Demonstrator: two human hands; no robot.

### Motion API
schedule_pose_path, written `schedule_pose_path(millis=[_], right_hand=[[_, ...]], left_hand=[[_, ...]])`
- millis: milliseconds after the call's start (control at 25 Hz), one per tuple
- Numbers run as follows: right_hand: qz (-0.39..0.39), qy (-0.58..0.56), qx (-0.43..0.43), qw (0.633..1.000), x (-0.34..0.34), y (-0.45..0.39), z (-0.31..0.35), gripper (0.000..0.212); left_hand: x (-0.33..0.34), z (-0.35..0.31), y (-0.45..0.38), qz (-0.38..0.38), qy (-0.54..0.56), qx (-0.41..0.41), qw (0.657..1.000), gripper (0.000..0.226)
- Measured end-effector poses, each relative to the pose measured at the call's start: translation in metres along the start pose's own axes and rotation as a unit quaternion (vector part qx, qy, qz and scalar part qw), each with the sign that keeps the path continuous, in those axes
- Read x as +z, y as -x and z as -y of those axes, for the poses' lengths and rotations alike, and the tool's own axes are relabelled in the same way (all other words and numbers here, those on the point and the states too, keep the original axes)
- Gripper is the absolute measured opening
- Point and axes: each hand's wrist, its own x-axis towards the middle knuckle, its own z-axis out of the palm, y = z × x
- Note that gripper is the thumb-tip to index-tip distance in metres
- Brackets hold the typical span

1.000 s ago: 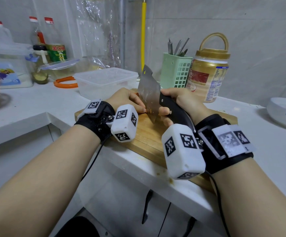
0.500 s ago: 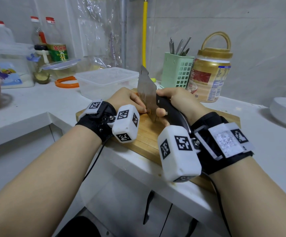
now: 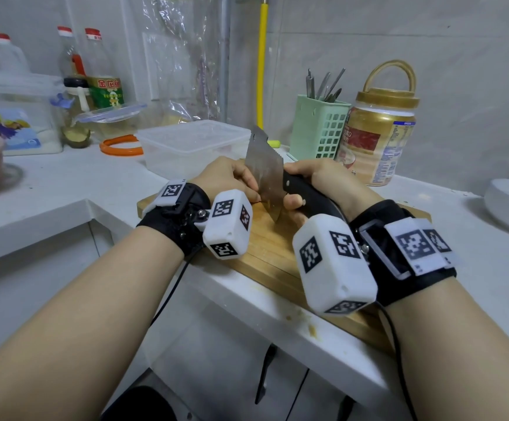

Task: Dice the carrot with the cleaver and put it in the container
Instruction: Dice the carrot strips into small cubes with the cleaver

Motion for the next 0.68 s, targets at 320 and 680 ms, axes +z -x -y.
schedule_pose_path(millis=[320,680], right_hand=[[-0.002,-0.018,-0.029,0.999,-0.006,0.006,-0.009,0.026],[0.023,-0.032,0.020,0.999,-0.009,0.003,-0.010,0.030]], left_hand=[[0.003,-0.004,0.001,-0.035,0.085,-0.019,0.996,0.011],[0.002,0.006,-0.006,-0.210,0.123,-0.079,0.967,0.011]])
